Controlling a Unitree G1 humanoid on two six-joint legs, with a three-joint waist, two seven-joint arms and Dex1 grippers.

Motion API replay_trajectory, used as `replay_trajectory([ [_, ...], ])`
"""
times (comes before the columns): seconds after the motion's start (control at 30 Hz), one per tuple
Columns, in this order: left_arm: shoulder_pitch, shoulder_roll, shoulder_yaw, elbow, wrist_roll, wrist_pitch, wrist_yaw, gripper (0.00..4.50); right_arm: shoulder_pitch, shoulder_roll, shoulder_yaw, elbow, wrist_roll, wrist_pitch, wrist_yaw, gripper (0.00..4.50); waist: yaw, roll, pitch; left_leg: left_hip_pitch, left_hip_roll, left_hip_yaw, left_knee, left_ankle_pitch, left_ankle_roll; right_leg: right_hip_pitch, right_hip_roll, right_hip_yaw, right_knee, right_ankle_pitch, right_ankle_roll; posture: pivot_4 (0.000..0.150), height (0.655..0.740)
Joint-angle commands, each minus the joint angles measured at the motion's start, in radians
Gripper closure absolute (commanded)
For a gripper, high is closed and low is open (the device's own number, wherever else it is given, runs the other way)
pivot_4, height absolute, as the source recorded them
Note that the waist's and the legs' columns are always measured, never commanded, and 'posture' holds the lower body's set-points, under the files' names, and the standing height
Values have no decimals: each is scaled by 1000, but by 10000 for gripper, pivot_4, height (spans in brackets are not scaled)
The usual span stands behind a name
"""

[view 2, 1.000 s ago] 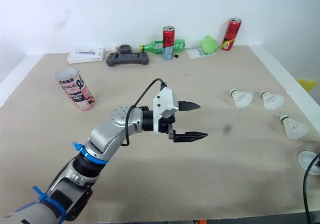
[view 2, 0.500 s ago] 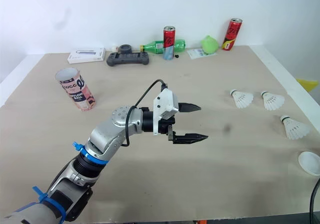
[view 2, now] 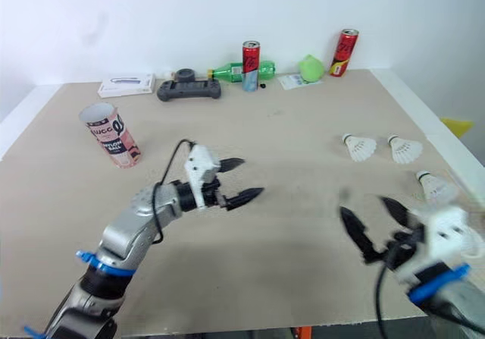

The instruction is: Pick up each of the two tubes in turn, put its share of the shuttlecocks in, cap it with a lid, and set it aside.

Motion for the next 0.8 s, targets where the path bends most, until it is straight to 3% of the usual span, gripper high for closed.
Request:
replay_trajectory([
  [0.03,74,-7,75,-91,66,-59,143,0,-146,-80,129,-5,12,25,80,485,3,-1,0,0,0,0,0,1,-1,0,0,0,0,0,0,1500,7377],
  [0.07,106,-12,89,-113,78,-63,176,0,-202,-95,168,11,13,33,99,485,3,-6,1,-1,0,0,0,1,-1,0,0,0,0,0,0,1500,7377],
  [0.27,287,-91,207,-222,179,-104,441,0,-521,-96,397,171,-59,35,195,485,21,-12,4,-6,-3,-3,-1,0,-1,0,-1,1,-1,1,2,1500,7377],
  [0.43,298,-127,339,-183,267,-128,647,0,-672,-32,518,274,-125,10,238,485,31,-13,4,-9,-3,-8,-1,-3,2,-1,0,-1,-1,2,7,1500,7377],
  [0.6,207,-90,402,-42,270,-138,675,0,-742,26,588,326,-181,-16,269,485,33,-13,4,-9,-2,-11,-1,-2,1,-1,1,-6,1,2,7,1500,7377],
  [0.8,72,-28,441,174,215,-182,612,0,-786,77,622,353,-226,-32,275,485,31,-13,4,-9,-2,-10,2,-1,0,0,0,-6,1,5,11,1500,7377],
])
